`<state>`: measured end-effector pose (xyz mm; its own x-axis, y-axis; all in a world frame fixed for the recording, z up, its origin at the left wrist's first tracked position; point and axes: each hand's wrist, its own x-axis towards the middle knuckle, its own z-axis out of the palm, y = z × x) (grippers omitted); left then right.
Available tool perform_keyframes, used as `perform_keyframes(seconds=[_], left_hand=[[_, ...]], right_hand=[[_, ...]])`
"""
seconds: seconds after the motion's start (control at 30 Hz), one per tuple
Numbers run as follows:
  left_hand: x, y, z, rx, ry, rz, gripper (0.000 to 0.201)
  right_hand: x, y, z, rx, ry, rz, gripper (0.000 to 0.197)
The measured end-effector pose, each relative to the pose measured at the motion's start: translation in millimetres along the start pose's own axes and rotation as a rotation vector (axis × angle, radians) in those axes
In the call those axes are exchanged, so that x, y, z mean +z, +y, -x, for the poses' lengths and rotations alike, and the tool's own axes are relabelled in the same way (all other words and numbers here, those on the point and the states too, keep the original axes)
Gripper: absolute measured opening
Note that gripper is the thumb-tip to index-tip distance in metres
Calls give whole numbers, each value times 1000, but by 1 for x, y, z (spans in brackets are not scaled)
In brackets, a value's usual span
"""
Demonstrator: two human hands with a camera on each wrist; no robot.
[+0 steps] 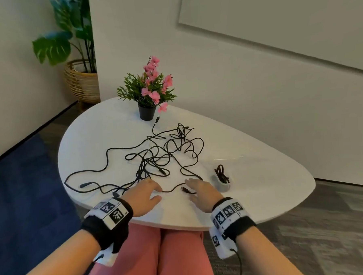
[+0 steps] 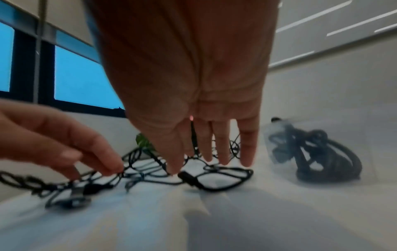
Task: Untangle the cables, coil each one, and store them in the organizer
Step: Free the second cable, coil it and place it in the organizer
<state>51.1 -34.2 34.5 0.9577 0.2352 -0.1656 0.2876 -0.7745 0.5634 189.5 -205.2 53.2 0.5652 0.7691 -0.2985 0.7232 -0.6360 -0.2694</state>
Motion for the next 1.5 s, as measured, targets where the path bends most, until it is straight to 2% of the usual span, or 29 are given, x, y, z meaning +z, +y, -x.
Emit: perform_keyframes(seconds=[0.07, 0.17, 0.27, 0.33, 0.4, 0.47, 0.53, 0.63, 0.73, 0.87, 0.9, 1.03, 1.1, 1.2, 1.27, 1.33, 1.4, 1.43, 1.5], left_hand=[[-1, -3, 4, -30, -30, -11, 38], [2, -4, 11, -56, -63, -30, 48], [4, -1, 15, -91, -87, -79, 66], [4, 4, 12, -66, -13, -64, 71], [4, 13, 6, 38, 123, -27, 71], [7, 25, -2, 143, 226, 22, 69], [9, 34, -10, 170, 253, 43, 65], [15, 32, -19, 91, 246, -62, 66], [21, 20, -21, -12, 261, -105, 68], [16, 10, -21, -129, 331, -60, 29], [13, 8, -20, -152, 326, -83, 27], [8, 3, -14, -196, 205, -164, 36], [12, 8, -11, -138, 311, -137, 46], [13, 24, -13, 56, 591, -55, 57], [7, 35, -18, 159, 649, 11, 71], [-2, 46, -21, 252, 573, 111, 81], [-6, 56, -25, 340, 421, 174, 76], [-6, 58, -27, 373, 357, 177, 65], [0, 55, -33, 373, 251, 169, 31]], right_hand=[[8, -1, -7, 37, -14, 56, 46], [8, -1, -10, 49, 59, 52, 26], [-1, -4, -6, -10, 136, -146, 27], [-13, -11, 1, -52, 295, -315, 30], [-26, -19, 12, -111, 425, -474, 28], [-39, -29, 23, -191, 460, -627, 23], [-51, -38, 34, -268, 475, -778, 18], [-69, -42, 50, -310, 560, -951, 18], [-85, -37, 63, -282, 653, -1095, 21], [-98, -24, 73, -256, 799, -1196, 21], [-99, -21, 74, -247, 833, -1211, 21], [-101, -14, 75, -184, 895, -1329, 23], [-99, -17, 75, -160, 872, -1409, 22], [-97, -27, 76, -155, 811, -1452, 23], [-99, -33, 78, -163, 780, -1431, 23], [-102, -39, 81, -190, 742, -1403, 23], [-106, -43, 85, -235, 705, -1384, 24], [-108, -44, 86, -252, 698, -1377, 24], [-115, -44, 88, -280, 714, -1366, 26]])
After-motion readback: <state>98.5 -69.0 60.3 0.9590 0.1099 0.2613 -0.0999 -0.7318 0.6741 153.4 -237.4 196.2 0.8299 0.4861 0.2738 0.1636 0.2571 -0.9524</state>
